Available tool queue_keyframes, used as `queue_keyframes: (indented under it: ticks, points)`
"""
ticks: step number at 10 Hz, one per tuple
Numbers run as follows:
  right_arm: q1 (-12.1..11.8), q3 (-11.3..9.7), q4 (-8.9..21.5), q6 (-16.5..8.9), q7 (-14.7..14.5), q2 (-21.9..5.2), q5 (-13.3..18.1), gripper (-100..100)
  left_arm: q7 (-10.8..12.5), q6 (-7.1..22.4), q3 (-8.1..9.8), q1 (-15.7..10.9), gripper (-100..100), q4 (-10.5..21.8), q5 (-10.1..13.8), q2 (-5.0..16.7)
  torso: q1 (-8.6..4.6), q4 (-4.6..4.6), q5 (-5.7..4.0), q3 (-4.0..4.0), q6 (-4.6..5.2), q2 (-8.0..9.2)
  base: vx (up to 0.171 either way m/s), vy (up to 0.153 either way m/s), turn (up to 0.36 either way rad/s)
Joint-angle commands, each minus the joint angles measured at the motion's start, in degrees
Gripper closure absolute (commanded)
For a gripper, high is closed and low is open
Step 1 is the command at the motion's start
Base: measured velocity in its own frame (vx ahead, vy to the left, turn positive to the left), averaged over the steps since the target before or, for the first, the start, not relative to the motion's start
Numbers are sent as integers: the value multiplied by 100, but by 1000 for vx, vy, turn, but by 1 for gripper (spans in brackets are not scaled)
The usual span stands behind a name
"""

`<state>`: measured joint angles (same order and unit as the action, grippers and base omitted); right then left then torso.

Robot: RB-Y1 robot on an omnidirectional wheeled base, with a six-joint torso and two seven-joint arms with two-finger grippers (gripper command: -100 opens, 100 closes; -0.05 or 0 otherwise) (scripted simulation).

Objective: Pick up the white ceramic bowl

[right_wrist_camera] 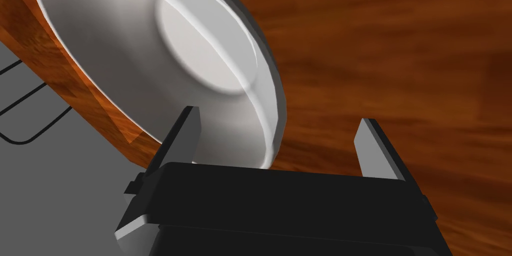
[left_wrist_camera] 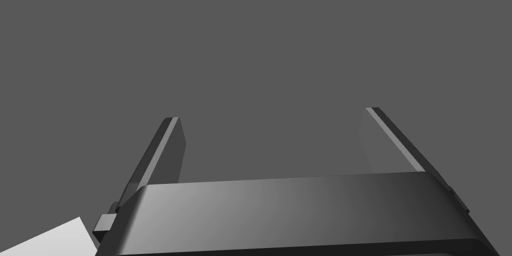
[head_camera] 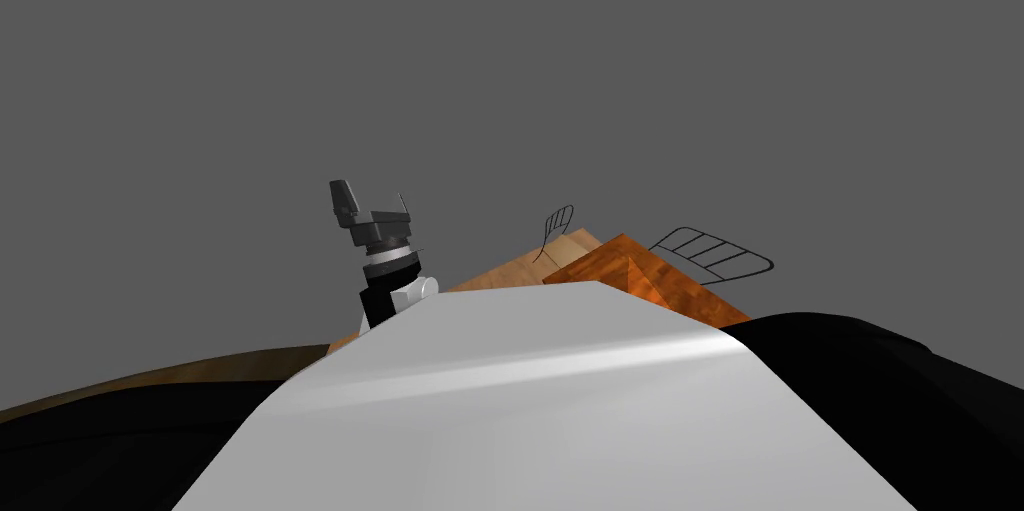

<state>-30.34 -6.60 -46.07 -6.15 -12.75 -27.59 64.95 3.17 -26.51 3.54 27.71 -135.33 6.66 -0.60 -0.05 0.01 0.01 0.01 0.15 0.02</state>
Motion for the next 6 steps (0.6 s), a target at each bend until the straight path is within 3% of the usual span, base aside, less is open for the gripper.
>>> queue_keyframes:
  ticks: [1,3,4,6]
  points:
    - [0,1,0,1,1,0,2,-100,0,0,0,0,0,0,0,0,0,0,0,0,0,0,0,0,0]
    - [0,1,0,1,1,0,2,-100,0,0,0,0,0,0,0,0,3,0,0,-1,1,-3,5,5,-16]
    - [189,-51,150,-148,-67,163,-29,-100,0,0,0,0,0,0,0,0,1,0,0,-1,0,-1,-34,-33,114]
    - [331,-90,263,-259,-118,285,-52,-100,0,0,0,0,0,0,0,0,-10,2,-2,5,-1,8,-27,-26,88]
